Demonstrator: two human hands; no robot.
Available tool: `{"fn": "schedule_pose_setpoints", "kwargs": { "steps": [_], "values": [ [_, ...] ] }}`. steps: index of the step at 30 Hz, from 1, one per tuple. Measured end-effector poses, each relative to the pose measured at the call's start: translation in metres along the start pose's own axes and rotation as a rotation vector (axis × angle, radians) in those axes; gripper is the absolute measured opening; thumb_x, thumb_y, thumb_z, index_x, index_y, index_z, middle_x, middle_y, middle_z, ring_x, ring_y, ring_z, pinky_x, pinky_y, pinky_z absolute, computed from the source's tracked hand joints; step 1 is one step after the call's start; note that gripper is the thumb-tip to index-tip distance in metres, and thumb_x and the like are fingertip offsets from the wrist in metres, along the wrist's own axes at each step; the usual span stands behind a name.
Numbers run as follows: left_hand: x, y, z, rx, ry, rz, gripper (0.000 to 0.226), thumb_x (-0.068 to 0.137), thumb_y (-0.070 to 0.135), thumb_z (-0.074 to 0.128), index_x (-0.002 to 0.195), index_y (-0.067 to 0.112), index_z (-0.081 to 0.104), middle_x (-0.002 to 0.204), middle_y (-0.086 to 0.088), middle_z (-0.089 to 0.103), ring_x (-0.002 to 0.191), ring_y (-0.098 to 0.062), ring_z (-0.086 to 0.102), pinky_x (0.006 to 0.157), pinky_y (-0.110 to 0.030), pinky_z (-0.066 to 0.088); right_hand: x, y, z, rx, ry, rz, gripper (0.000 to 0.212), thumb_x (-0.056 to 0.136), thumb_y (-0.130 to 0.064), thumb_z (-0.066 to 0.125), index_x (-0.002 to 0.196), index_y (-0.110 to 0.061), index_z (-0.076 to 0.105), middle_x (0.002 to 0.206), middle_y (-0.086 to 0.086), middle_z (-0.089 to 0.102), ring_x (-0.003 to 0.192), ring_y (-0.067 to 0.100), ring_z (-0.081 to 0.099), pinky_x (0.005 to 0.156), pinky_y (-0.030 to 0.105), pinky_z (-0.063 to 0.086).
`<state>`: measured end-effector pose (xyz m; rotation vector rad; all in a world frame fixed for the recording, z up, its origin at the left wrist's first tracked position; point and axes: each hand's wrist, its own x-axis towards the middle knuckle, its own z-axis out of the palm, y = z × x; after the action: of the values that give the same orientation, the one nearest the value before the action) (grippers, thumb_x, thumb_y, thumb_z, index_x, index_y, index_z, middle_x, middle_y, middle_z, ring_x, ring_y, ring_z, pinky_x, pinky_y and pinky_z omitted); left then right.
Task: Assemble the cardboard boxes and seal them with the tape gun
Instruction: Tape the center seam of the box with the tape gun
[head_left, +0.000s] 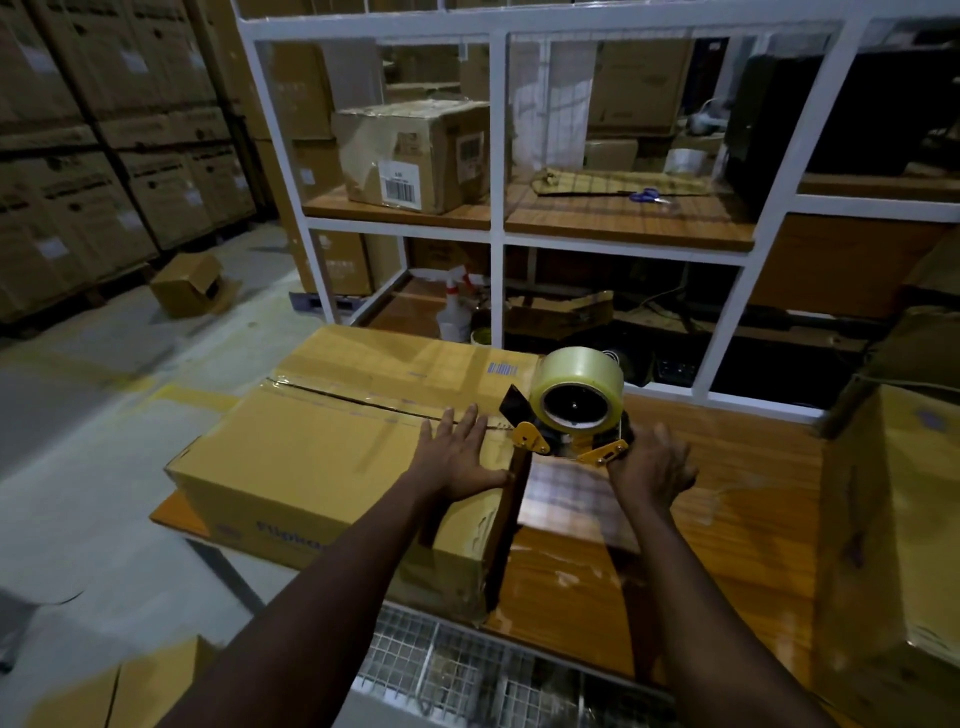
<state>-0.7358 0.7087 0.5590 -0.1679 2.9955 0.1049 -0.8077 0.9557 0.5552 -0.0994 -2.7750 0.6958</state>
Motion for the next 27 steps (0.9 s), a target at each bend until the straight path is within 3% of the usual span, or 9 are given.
{"fn": "schedule_pose_setpoints", "kwargs": {
  "steps": [12, 17, 21, 23, 27],
  "values": [
    [0.000, -0.002, 0.000, -0.010, 0.002, 0.016, 0.100, 0.079, 0.084, 0.033, 0.157, 0.035, -0.004, 0.166, -0.001, -0.009, 0.151, -0.034, -0.006, 0.117, -0.061, 0.002, -0.014, 0.038, 0.007, 0.014, -0.023, 0.042, 0.013, 0.084, -0.022, 0.069, 0.097, -0.022, 0.066, 0.114, 0.010, 0.052, 0.114, 0.037, 0.040, 0.091, 0.046, 0.029],
    [-0.001, -0.001, -0.001, -0.013, 0.007, 0.039, 0.099, 0.079, 0.083, 0.034, 0.157, 0.034, -0.003, 0.166, 0.001, -0.009, 0.151, -0.036, -0.006, 0.117, -0.063, 0.002, -0.025, 0.019, 0.021, 0.043, -0.072, 0.064, 0.014, 0.086, -0.019, 0.066, 0.100, -0.022, 0.066, 0.109, 0.009, 0.049, 0.104, 0.039, 0.041, 0.087, 0.051, 0.037],
    [-0.001, 0.001, -0.001, -0.022, -0.007, 0.070, 0.101, 0.081, 0.080, 0.035, 0.158, 0.027, -0.003, 0.166, 0.003, -0.011, 0.150, -0.040, -0.008, 0.114, -0.067, 0.003, -0.026, 0.007, 0.021, 0.116, -0.073, 0.146, 0.007, 0.092, -0.018, 0.060, 0.098, -0.016, 0.062, 0.111, 0.013, 0.047, 0.108, 0.042, 0.041, 0.090, 0.056, 0.039],
    [0.000, 0.002, -0.002, -0.037, -0.020, 0.071, 0.101, 0.082, 0.079, 0.035, 0.158, 0.025, -0.004, 0.166, 0.002, -0.011, 0.150, -0.041, -0.008, 0.114, -0.068, 0.003, -0.025, 0.002, 0.020, 0.148, -0.059, 0.194, 0.006, 0.096, -0.024, 0.054, 0.096, -0.019, 0.058, 0.114, 0.013, 0.043, 0.111, 0.042, 0.039, 0.093, 0.060, 0.037],
    [0.000, 0.003, -0.002, -0.034, -0.025, 0.079, 0.102, 0.081, 0.080, 0.033, 0.158, 0.023, -0.003, 0.166, 0.001, -0.011, 0.149, -0.042, -0.007, 0.113, -0.069, 0.003, -0.022, 0.011, 0.049, 0.074, -0.149, 0.306, 0.028, 0.092, -0.054, 0.040, 0.095, -0.030, 0.056, 0.119, 0.009, 0.046, 0.107, 0.037, 0.038, 0.093, 0.059, 0.033]
  ]
}}
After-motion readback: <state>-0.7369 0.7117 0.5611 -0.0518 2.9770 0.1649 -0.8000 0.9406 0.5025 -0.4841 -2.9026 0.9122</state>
